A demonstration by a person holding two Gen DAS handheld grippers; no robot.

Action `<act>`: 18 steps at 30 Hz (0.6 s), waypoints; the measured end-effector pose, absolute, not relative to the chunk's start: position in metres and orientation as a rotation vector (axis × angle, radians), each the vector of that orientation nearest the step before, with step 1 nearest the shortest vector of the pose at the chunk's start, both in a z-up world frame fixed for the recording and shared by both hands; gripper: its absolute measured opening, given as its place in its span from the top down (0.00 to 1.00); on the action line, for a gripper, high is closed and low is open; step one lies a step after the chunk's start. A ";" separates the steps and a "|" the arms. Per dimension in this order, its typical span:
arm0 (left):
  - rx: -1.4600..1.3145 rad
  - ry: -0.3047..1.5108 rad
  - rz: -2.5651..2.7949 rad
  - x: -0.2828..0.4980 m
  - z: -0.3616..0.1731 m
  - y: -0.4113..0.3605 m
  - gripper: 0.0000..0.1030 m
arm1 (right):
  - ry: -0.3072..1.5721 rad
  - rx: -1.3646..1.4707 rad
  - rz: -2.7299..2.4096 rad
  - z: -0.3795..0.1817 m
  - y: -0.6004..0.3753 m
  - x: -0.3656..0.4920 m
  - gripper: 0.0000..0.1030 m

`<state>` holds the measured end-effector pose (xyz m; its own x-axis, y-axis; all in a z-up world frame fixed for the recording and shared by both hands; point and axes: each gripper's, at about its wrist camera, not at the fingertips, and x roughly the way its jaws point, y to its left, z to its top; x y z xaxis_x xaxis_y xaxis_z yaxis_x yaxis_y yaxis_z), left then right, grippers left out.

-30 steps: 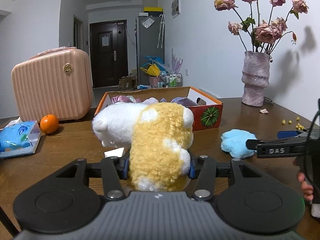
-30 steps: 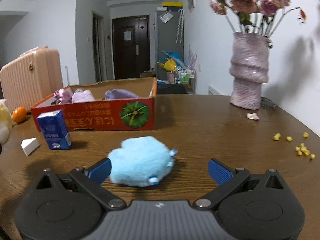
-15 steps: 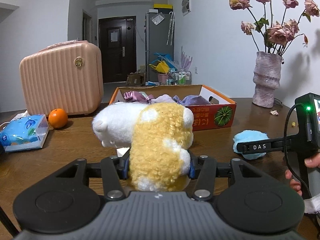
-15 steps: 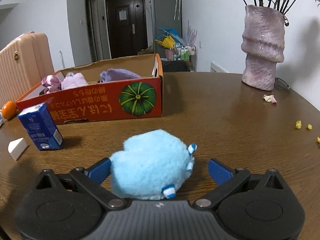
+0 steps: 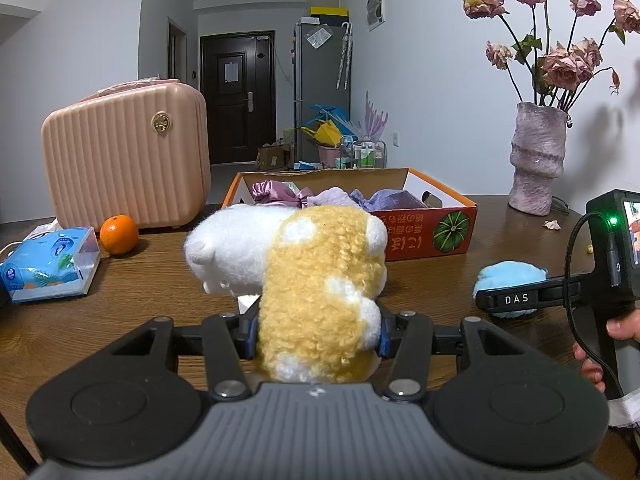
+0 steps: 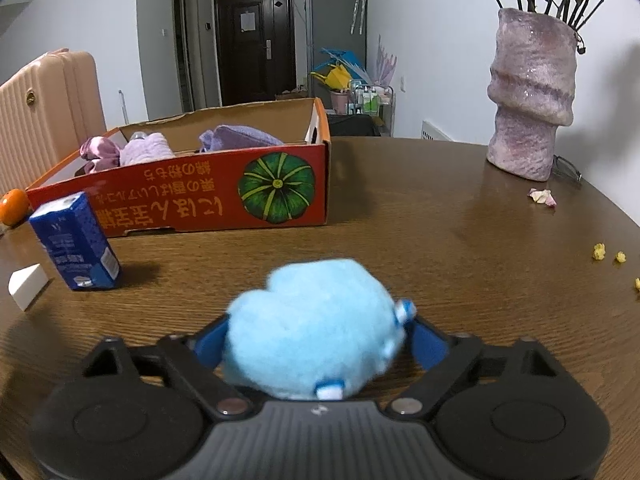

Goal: Organize soft objects
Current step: 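Carry the blue plush with the right tool while the left carries its plush to the box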

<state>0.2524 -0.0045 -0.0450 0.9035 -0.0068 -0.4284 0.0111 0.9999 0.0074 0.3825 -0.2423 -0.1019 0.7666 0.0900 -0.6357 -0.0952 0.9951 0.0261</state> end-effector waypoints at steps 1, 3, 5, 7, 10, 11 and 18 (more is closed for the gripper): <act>0.010 0.443 -0.009 0.253 -0.045 -0.005 0.51 | 0.686 -0.011 0.100 -0.102 -0.242 0.382 0.22; 0.010 0.443 -0.010 0.253 -0.045 -0.005 0.51 | 0.683 -0.015 0.101 -0.101 -0.242 0.380 0.23; 0.010 0.443 -0.010 0.253 -0.045 -0.005 0.51 | 0.676 -0.017 0.101 -0.100 -0.241 0.379 0.25; 0.009 0.442 -0.009 0.253 -0.045 -0.005 0.51 | 0.664 -0.023 0.095 -0.099 -0.241 0.377 0.25; 0.009 0.442 -0.009 0.253 -0.044 -0.005 0.51 | 0.619 -0.036 0.082 -0.095 -0.240 0.369 0.25; 0.010 0.441 -0.008 0.252 -0.044 -0.005 0.51 | 0.605 -0.037 0.081 -0.093 -0.240 0.367 0.25; 0.003 0.435 0.005 0.252 -0.042 0.001 0.51 | 0.483 -0.008 0.096 -0.073 -0.245 0.342 0.25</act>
<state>0.2516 0.0009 -0.0421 0.9067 0.0060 -0.4218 -0.0047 1.0000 0.0041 0.3421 -0.2446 -0.0727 0.8811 0.0901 -0.4642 -0.0937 0.9955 0.0154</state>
